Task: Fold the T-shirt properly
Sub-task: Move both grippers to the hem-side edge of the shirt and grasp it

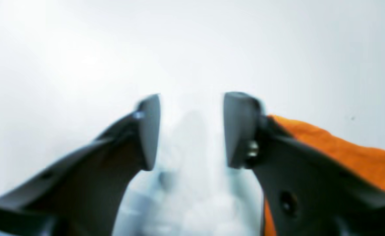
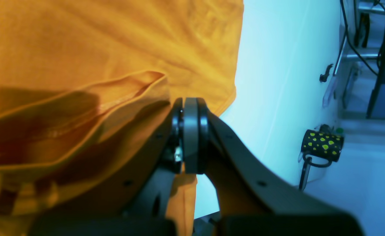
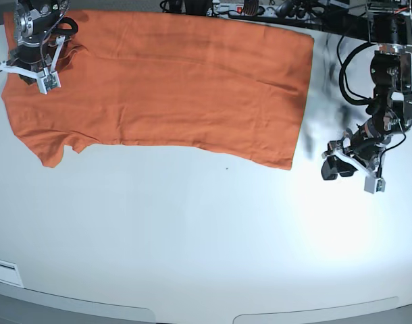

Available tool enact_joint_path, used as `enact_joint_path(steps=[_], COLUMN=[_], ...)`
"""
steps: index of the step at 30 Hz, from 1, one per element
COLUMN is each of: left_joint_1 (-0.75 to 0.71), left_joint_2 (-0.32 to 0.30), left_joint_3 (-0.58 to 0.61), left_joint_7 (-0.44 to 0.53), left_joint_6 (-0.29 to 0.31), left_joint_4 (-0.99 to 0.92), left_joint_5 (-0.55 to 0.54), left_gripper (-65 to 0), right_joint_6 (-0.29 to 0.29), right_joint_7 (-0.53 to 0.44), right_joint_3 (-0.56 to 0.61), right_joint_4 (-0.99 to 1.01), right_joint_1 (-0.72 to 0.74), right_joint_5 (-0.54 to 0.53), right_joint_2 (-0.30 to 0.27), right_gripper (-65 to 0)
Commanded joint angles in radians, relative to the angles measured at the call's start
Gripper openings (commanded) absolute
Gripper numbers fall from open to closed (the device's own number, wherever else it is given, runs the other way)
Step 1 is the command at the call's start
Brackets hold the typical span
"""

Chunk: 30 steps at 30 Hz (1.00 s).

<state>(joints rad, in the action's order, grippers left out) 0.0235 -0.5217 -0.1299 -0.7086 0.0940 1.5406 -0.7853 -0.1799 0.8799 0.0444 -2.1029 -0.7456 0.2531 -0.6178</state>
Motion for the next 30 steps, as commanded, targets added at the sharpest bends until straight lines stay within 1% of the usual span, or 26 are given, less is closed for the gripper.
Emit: enact_joint_path(steps=[1, 4, 9, 13, 17, 24, 26, 30], left_joint_1=[0.028, 0.056, 0.097, 0.096, 0.096, 0.096, 0.097, 0.097], left_joint_2=[-0.016, -0.016, -0.016, -0.013, -0.013, -0.013, -0.013, -0.013], left_joint_3=[0.004, 0.041, 0.116, 0.159, 0.206, 0.244, 0.244, 0.244], left_joint_7=[0.013, -0.009, -0.054, -0.068, -0.126, -0.132, -0.146, -0.181], left_joint_6=[0.02, 0.091, 0.183, 0.218, 0.274, 0.279, 0.313, 0.397], left_joint_4=[0.0, -0.046, -0.117, -0.126, -0.126, -0.126, -0.125, -0.125], left_joint_5=[0.003, -0.014, -0.068, -0.09, -0.145, -0.145, -0.163, -0.247], left_gripper=[-31.9, -31.9, -31.9, -31.8, -31.9, -31.9, -31.9, -31.9], right_joint_6=[-0.011, -0.01, -0.01, -0.011, -0.011, -0.01, -0.011, -0.01], right_joint_7=[-0.014, -0.023, -0.024, -0.024, -0.023, -0.023, -0.024, -0.031], right_joint_3=[-0.006, -0.006, -0.006, -0.006, -0.006, -0.006, -0.006, -0.006], right_joint_4=[-0.017, -0.017, -0.017, -0.017, -0.017, -0.017, -0.017, -0.017], right_joint_1=[-0.002, -0.002, -0.002, -0.002, 0.012, 0.03, 0.031, 0.031], right_joint_5=[0.017, 0.017, 0.018, 0.018, 0.018, 0.017, 0.017, 0.017], right_joint_2=[-0.014, -0.014, -0.014, -0.014, -0.014, -0.014, -0.014, -0.014], right_gripper=[-65.0, -65.0, -65.0, -65.0, -65.0, -65.0, -65.0, -65.0])
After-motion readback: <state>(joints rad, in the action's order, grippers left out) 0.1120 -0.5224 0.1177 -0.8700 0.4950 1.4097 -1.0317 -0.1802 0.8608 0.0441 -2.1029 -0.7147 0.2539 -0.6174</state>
